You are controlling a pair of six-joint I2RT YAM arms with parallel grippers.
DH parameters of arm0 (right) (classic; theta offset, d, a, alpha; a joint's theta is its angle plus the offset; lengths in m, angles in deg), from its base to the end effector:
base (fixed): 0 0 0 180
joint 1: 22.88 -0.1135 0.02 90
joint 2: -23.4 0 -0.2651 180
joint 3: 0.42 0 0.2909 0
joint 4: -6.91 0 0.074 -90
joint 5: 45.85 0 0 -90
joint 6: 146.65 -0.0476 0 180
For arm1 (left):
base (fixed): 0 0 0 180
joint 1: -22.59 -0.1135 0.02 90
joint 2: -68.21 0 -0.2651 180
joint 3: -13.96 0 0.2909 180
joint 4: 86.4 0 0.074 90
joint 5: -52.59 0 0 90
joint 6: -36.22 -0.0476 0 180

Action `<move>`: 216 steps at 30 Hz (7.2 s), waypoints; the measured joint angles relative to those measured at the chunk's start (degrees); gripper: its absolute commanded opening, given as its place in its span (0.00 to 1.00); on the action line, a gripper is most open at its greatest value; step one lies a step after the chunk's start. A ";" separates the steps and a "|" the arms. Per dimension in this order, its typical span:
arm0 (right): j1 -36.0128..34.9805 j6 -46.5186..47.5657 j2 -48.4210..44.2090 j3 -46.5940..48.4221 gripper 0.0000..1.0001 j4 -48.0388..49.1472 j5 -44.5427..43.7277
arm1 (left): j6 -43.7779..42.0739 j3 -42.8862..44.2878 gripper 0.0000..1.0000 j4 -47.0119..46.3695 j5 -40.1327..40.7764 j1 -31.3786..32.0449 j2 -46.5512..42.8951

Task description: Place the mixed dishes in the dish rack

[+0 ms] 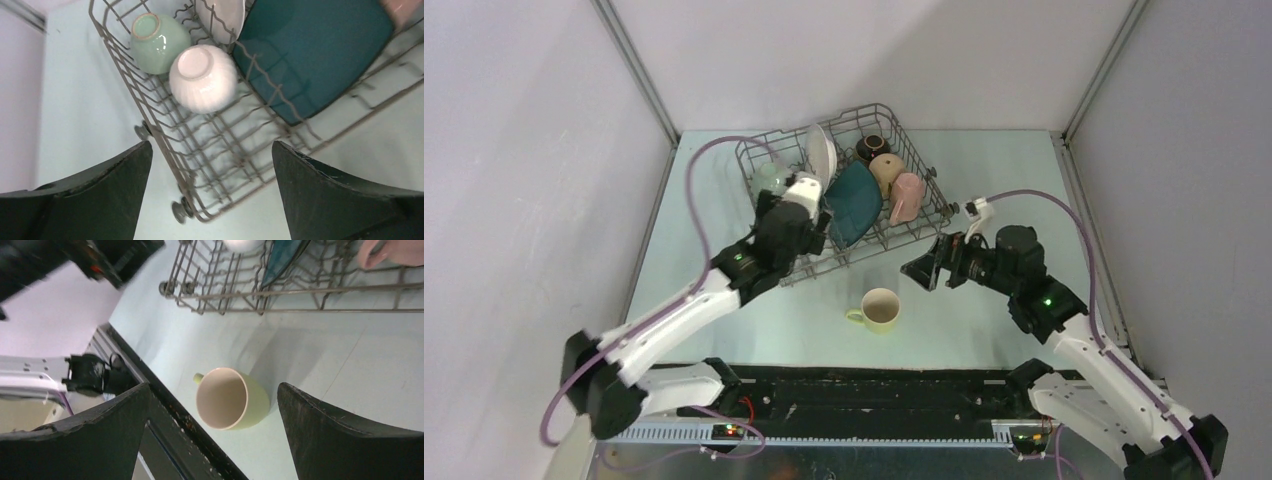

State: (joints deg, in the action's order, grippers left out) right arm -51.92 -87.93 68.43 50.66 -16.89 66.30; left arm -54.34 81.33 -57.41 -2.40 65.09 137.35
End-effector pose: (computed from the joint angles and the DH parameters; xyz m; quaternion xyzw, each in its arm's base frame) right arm 0.1962 0.1295 0.2957 -0.0977 0.7948 0.4248 0.4223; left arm 0.2496 -0.1916 0.2945 0.1660 0.8258 0.0755 0.5337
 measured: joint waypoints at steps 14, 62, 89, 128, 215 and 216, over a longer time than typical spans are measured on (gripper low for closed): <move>-19.26 11.85 19.54 11.32 0.86 -9.64 -16.17 | 26.08 -18.10 1.00 -2.45 -17.31 -1.25 -27.43; -9.05 19.34 11.50 5.53 0.00 3.37 -17.29 | 85.09 -29.49 0.95 -34.36 -67.25 -17.07 -18.73; -9.20 36.61 20.17 3.17 0.00 46.77 1.84 | 106.14 -19.98 0.68 -39.71 -69.79 -10.34 -14.47; -4.59 37.46 11.78 0.70 0.75 40.83 0.04 | 45.00 -6.29 0.00 7.48 -23.96 -10.54 -20.17; -16.65 27.36 -3.39 -0.35 1.00 21.84 -12.96 | -14.40 0.59 1.00 3.74 -27.23 -15.56 6.12; -16.65 27.19 -3.45 -0.35 1.00 21.35 -14.88 | -14.23 0.59 1.00 4.35 -26.77 -15.15 4.76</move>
State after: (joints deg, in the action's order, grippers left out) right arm -68.58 -60.74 64.98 50.31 4.46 51.42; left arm -68.57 81.92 -53.06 -29.18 49.94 142.12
